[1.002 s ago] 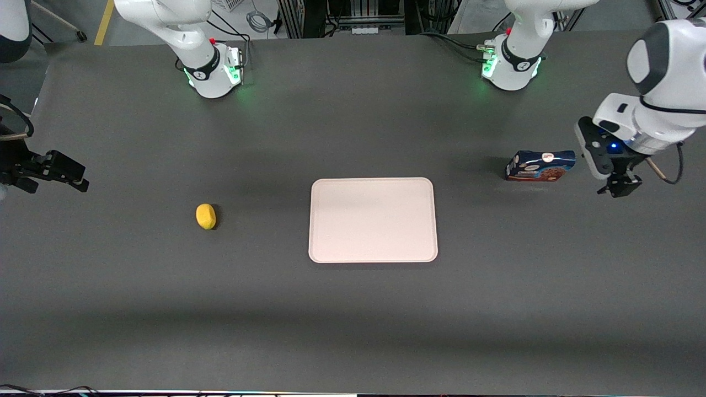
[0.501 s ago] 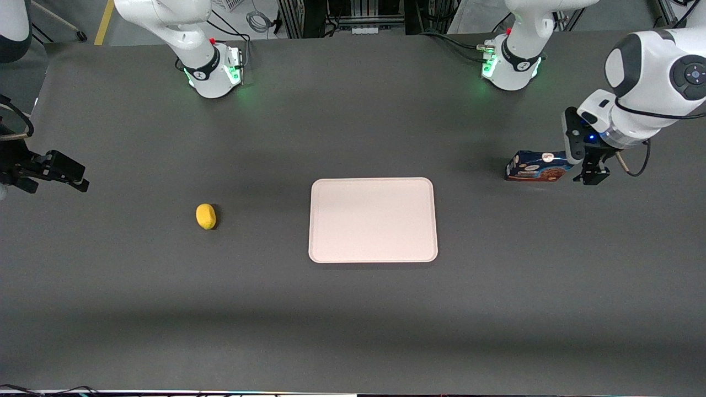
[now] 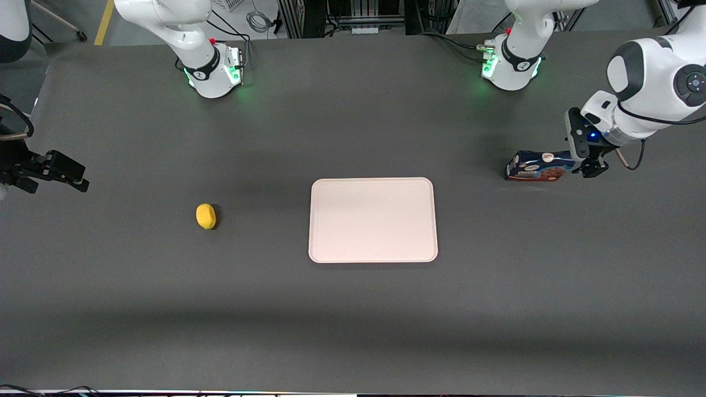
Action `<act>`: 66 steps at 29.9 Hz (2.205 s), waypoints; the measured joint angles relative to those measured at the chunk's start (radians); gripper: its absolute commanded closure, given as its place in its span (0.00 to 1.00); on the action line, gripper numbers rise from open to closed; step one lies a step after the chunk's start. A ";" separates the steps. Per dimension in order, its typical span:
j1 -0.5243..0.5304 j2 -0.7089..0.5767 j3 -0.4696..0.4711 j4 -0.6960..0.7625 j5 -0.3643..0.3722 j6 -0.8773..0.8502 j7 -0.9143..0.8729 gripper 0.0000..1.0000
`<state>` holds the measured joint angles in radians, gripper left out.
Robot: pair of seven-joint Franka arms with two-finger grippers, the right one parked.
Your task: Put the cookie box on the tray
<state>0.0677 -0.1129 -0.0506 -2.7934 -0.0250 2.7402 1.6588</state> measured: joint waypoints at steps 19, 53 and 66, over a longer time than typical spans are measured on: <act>0.000 -0.042 0.007 0.139 -0.001 -0.237 -0.008 0.73; -0.002 -0.129 -0.079 0.610 -0.016 -0.781 -0.750 0.73; -0.007 -0.093 -0.395 0.704 -0.082 -0.801 -1.634 0.75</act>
<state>0.0609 -0.2062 -0.4455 -2.0898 -0.1071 1.9389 0.0247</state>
